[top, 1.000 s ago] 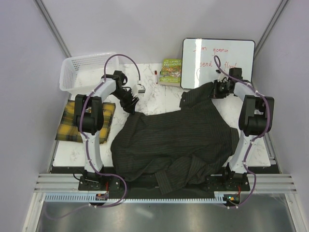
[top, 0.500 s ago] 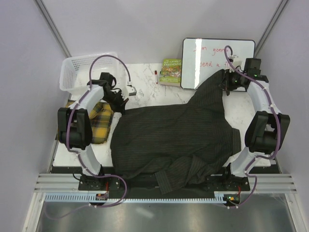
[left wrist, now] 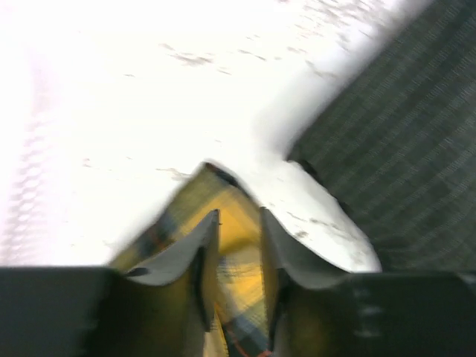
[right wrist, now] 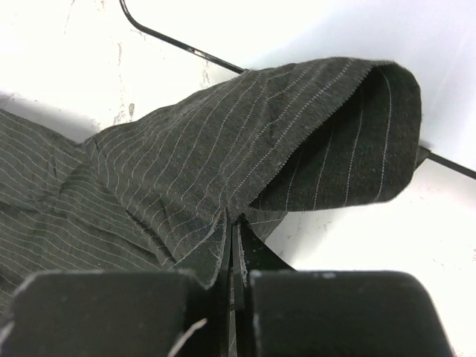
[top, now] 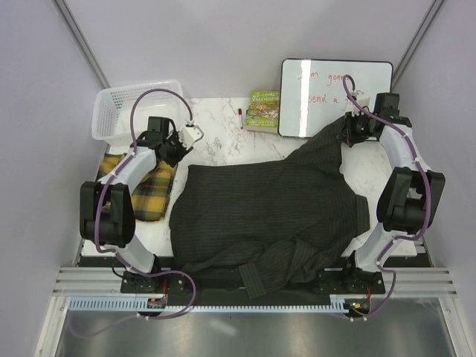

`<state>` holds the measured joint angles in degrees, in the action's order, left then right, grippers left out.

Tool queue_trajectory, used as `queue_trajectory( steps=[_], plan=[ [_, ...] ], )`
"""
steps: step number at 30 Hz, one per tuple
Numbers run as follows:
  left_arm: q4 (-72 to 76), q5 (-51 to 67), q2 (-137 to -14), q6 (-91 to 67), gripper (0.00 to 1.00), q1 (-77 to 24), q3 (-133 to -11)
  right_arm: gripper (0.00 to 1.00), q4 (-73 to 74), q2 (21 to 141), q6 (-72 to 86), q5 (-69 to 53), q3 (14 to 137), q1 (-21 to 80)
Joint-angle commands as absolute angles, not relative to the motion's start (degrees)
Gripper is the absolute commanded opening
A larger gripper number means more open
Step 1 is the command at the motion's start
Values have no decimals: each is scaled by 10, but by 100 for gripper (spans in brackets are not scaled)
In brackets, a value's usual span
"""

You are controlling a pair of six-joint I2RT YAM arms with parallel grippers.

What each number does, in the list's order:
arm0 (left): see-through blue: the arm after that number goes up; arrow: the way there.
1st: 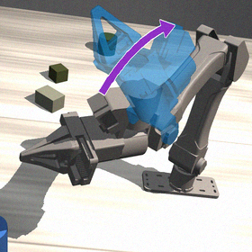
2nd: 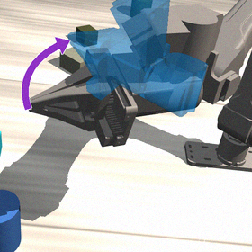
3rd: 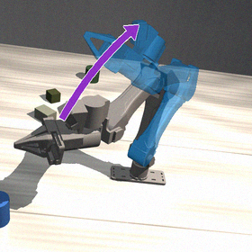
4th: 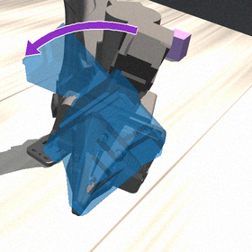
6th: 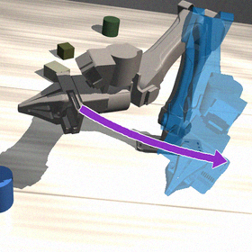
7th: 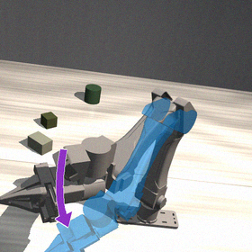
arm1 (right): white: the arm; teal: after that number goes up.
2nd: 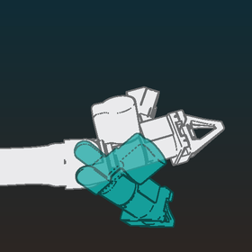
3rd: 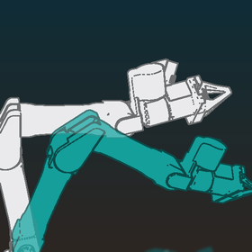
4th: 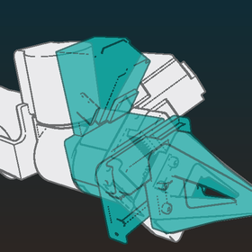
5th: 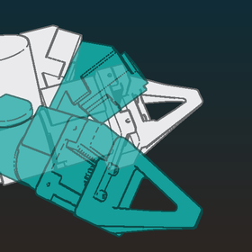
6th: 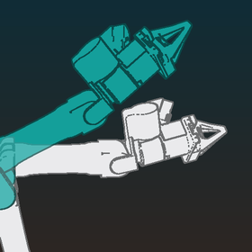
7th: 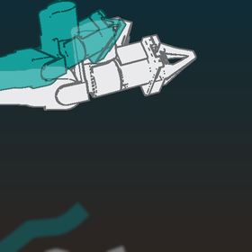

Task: Fold and stack the long sleeve shirts
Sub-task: Flatten the shirt out

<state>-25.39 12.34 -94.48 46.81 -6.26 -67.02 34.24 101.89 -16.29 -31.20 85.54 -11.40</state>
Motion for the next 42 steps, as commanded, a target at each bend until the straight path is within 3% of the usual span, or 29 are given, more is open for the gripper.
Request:
queue_trajectory(
  steps=[1,4,8,13,22,25,29,31,35,42],
  plan=[
    [-164,100,-946,412,40,-62,-685,0,322,1042,-160,-316,882,-108],
    [-233,163,-965,442,42,-61,-707,0,321,1053,-159,-312,885,-100],
    [-301,228,-1018,475,63,-64,-743,0,318,1063,-159,-308,888,-92],
    [-382,257,-1116,477,65,-67,-854,0,318,1078,-148,-308,917,-84],
    [-431,250,-1192,510,61,-72,-915,0,321,1091,-152,-295,952,-68],
    [-455,255,-1204,522,48,-72,-927,0,321,1094,-155,-290,955,-63],
    [-462,265,-1199,523,11,-73,-939,0,321,1097,-156,-281,959,-62],
    [-455,271,-1190,498,2,-74,-952,0,320,1099,-161,-276,961,-61],
    [-405,203,-1151,433,2,-84,-951,0,321,1099,-170,-265,963,-61],
    [-387,144,-1148,455,2,-98,-907,0,323,1104,-168,-265,987,-61]
  ],
)
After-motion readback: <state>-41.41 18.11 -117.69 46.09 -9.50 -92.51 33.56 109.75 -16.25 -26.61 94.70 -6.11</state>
